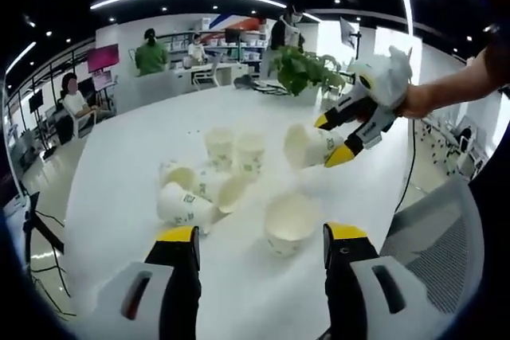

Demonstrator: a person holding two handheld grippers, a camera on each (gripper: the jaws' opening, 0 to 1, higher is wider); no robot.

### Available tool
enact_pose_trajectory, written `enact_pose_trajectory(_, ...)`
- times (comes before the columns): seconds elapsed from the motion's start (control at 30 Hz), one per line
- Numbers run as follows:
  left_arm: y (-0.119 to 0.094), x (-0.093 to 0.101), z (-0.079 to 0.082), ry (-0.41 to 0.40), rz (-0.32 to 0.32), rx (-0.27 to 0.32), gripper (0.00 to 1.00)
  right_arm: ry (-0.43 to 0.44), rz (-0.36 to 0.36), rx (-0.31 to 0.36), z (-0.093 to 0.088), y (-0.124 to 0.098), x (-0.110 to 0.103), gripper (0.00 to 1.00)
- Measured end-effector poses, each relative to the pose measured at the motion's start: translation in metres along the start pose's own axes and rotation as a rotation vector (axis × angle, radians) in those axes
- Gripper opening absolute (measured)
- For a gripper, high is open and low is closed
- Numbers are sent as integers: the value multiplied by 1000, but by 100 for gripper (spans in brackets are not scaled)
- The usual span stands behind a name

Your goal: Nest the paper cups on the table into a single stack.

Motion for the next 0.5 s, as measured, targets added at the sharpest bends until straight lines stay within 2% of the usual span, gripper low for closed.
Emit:
enact_pose_trajectory(0.17, -6, -4, 13, 12, 1, 19, 60, 28, -2, 31, 12, -2, -2, 36)
enact_pose_trajectory(0.3, -4, -1, 24, 30, -23, 27, 58, 3, -2, 51, 20, -4, -7, 36)
enact_pose_trajectory(0.5, 5, -3, 30, 38, -69, 21, 55, -30, 0, 95, 36, -5, -18, 36)
Point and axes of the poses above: the point that each gripper's makers call its tool centre point, and the gripper's own axes: y roughly forward along the fingers, x roughly to its right, z roughly out of its top, the point moved 5 cm from there along -y, roughly backward along the fingers, and after that the axes turned 13 degrees about -z, right-handed, at the moved point
